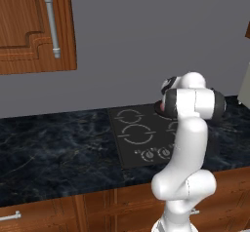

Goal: Place the pan on the rear right burner on the stove. Then place the tomato and the onion in the pan and turn on the rear right burner.

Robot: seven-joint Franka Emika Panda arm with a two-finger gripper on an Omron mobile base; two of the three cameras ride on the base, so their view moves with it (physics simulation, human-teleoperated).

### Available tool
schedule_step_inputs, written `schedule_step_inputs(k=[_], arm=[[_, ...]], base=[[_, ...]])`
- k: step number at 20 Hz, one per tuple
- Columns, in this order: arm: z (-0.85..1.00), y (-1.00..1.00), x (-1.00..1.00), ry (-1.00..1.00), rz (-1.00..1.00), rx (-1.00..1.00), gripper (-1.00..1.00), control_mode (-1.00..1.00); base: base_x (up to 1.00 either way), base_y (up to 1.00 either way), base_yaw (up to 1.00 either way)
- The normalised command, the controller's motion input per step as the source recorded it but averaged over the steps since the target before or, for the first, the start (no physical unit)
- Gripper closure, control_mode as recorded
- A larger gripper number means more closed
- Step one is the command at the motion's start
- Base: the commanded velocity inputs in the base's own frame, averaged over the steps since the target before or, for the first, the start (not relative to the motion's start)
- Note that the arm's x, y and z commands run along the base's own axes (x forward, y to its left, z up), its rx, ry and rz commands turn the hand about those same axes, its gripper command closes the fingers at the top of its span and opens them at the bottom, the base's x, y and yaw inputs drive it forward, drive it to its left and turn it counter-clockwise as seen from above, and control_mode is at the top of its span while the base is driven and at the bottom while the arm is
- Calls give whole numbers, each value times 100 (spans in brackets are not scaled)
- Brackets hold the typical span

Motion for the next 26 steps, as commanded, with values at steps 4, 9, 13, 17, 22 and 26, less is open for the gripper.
schedule_step_inputs(k=[4,9,13,17,22,26], arm=[[-35,0,8,0,0,0,100,-100],[-29,0,18,0,0,0,100,-100],[-6,0,27,0,0,0,100,-100],[-2,0,32,0,0,-1,100,-100],[-10,0,44,0,0,-3,100,-100],[0,0,-1,0,0,0,100,-100]], base=[[0,0,0],[0,0,0],[0,0,0],[0,0,0],[0,0,0],[0,0,0]])
